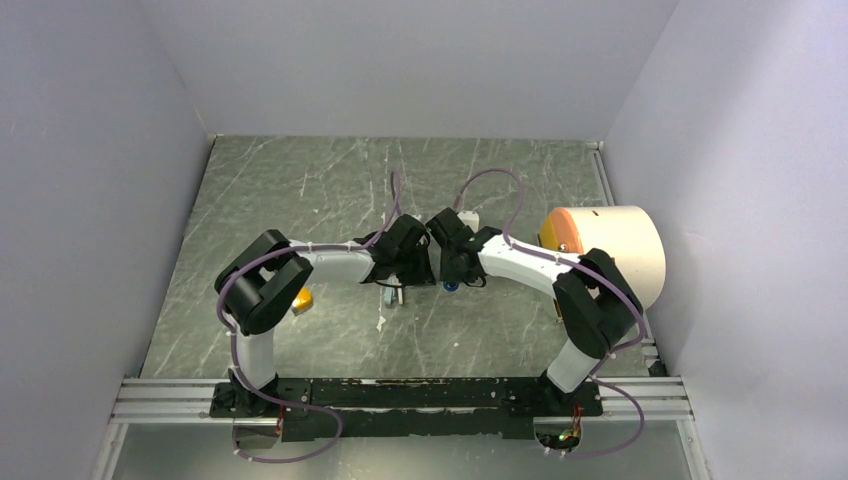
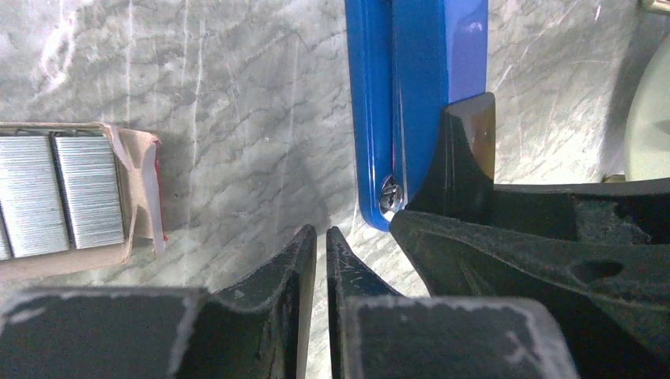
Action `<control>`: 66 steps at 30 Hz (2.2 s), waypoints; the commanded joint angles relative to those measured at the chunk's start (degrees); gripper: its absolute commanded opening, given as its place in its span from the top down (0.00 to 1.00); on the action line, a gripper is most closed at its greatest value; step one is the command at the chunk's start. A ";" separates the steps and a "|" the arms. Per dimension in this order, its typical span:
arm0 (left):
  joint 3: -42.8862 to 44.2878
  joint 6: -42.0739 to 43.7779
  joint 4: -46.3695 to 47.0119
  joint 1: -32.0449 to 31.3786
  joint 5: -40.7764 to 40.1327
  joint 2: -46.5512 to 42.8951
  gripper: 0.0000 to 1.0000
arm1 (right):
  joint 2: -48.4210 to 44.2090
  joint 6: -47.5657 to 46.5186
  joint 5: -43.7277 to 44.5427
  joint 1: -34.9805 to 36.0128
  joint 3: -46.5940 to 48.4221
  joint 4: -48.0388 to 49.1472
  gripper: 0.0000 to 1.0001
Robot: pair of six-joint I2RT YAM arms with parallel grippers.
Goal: Load the staples into the stapler
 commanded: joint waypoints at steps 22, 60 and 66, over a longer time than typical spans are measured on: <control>-2.72 2.13 -6.18 2.85 -4.80 -15.51 0.71 | -8.03 -0.97 5.53 -0.35 5.06 -2.05 0.37; -23.20 2.73 -12.30 10.35 -10.10 -35.48 0.52 | 10.80 -1.47 -7.87 14.33 10.81 5.67 0.87; -23.99 2.73 -11.08 10.57 -8.50 -35.98 0.44 | 9.02 -1.06 -14.69 11.71 5.97 10.89 0.94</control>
